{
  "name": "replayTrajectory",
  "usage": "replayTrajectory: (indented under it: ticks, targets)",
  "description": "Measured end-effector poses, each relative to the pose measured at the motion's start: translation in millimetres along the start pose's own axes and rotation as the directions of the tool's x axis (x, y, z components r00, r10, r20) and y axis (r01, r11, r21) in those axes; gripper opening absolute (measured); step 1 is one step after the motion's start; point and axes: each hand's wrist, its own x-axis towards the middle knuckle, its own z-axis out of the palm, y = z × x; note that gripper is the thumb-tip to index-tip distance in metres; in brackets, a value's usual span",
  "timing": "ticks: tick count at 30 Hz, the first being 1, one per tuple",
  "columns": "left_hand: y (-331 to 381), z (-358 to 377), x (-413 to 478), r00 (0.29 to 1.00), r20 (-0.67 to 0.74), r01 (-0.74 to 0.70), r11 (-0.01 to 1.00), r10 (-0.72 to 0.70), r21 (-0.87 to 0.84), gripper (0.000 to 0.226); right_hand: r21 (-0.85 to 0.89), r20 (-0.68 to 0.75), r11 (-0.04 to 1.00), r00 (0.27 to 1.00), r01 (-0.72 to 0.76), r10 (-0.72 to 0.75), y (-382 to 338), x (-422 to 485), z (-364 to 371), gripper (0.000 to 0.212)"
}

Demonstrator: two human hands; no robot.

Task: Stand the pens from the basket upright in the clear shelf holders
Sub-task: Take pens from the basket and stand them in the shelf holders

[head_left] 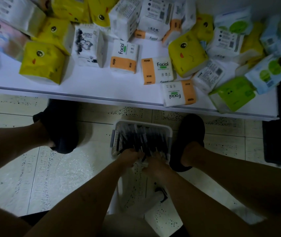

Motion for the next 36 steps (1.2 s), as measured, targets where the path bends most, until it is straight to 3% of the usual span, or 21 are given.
replayTrajectory:
  ticks: [8,13,16,18,21,25,30,33,36]
  targets:
    - [9,6,0,0.999,0.0,0.036,0.999,-0.036,-0.024,0.014,0.005,0.022,1.0,1.0,-0.002,0.002,5,0,0,0.074]
    - [7,3,-4,1.0,-0.016,0.015,0.997,-0.017,-0.072,0.018,0.033,-0.029,0.999,0.999,-0.018,0.019,2,3,1,0.073]
    - [7,6,-9,0.999,0.003,-0.042,0.998,0.042,0.05,0.005,0.056,-0.063,0.998,0.997,-0.03,0.033,2,3,2,0.072]
    - [8,9,-12,0.997,0.049,-0.064,0.991,0.058,0.118,0.008,0.082,-0.108,0.996,0.994,-0.018,0.027,2,3,3,0.064]
    - [10,12,-16,0.996,0.066,-0.072,0.986,0.063,0.15,0.013,0.138,-0.251,0.99,0.968,0.036,0.0,-1,3,0,0.036]
    - [8,11,-19,0.992,-0.043,-0.11,0.974,0.121,0.196,0.018,0.14,-0.326,0.989,0.941,-0.05,0.094,-2,4,-11,0.021]
    - [2,-11,-30,0.974,-0.184,-0.116,0.989,0.131,0.094,0.009,0.254,-0.394,0.966,0.906,-0.052,0.152,4,7,-16,0.019]
    - [5,-26,-39,0.984,-0.145,-0.102,0.995,0.1,-0.002,0.033,0.412,-0.376,0.911,0.904,-0.035,0.204,5,7,-21,0.011]
    - [13,-34,-50,0.986,-0.088,-0.142,0.99,0.14,-0.018,0.056,0.541,-0.192,0.837,0.957,-0.081,0.217,3,1,-30,0.005]
